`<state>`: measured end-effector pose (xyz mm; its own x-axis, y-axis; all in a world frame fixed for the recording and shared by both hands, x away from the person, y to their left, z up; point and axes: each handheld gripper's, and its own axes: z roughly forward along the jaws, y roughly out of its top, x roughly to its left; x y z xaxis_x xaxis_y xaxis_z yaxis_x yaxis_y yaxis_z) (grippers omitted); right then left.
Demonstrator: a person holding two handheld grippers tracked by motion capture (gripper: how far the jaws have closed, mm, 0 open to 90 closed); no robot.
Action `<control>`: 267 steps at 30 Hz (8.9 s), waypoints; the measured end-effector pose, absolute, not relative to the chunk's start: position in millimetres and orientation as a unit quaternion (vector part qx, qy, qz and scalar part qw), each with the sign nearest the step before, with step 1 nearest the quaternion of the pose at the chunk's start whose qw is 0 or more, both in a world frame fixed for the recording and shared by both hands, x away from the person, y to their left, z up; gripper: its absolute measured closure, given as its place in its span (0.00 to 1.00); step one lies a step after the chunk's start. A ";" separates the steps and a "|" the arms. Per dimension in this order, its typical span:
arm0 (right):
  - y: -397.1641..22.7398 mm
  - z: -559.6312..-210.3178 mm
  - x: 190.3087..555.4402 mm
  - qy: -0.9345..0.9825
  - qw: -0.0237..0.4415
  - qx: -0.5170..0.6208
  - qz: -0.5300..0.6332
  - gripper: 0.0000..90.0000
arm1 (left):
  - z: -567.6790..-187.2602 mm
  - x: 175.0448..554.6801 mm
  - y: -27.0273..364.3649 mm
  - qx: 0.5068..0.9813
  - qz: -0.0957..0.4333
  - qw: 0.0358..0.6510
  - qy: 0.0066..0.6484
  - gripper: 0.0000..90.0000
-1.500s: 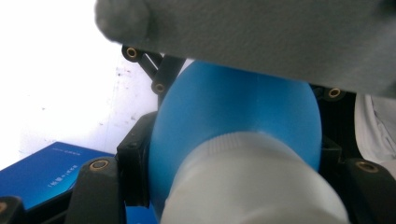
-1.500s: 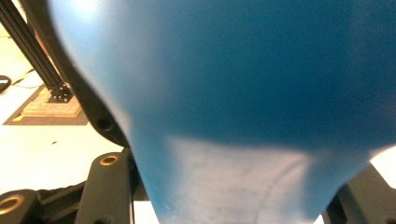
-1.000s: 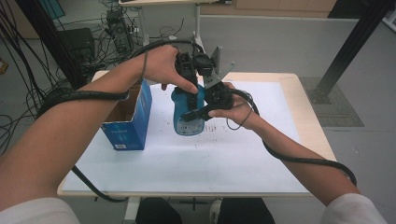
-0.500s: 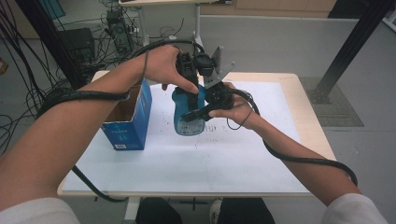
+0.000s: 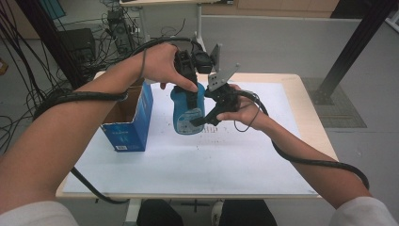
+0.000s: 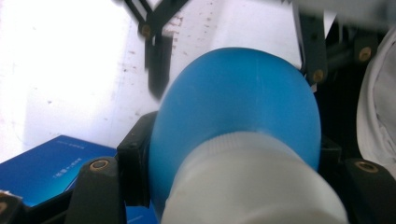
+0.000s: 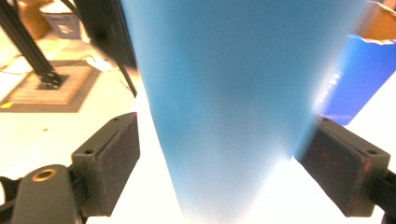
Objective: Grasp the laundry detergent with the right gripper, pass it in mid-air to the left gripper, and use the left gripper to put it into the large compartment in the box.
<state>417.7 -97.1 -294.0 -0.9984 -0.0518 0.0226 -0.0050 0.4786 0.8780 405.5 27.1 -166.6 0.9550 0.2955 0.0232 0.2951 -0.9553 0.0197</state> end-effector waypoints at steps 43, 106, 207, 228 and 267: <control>-214.8 -276.1 438.7 -0.913 -0.017 -0.165 -0.372 0.04 | -97.7 431.6 101.8 0.906 0.065 0.024 0.418 0.40; -243.0 -252.4 440.8 -0.933 -0.038 -0.173 -0.314 0.04 | -32.7 440.5 236.0 0.651 0.078 0.050 0.753 0.41; -217.5 -276.1 452.1 -0.947 -0.039 -0.152 -0.282 0.04 | -262.0 460.6 232.8 0.657 0.034 0.031 0.753 0.41; -219.9 -277.0 452.5 -0.946 -0.040 -0.155 -0.281 0.04 | -282.9 458.6 232.3 0.667 0.031 0.014 0.744 0.41; -221.9 -271.3 452.4 -0.946 -0.047 -0.155 -0.281 0.04 | -284.7 459.0 231.8 0.667 0.035 0.019 0.744 0.40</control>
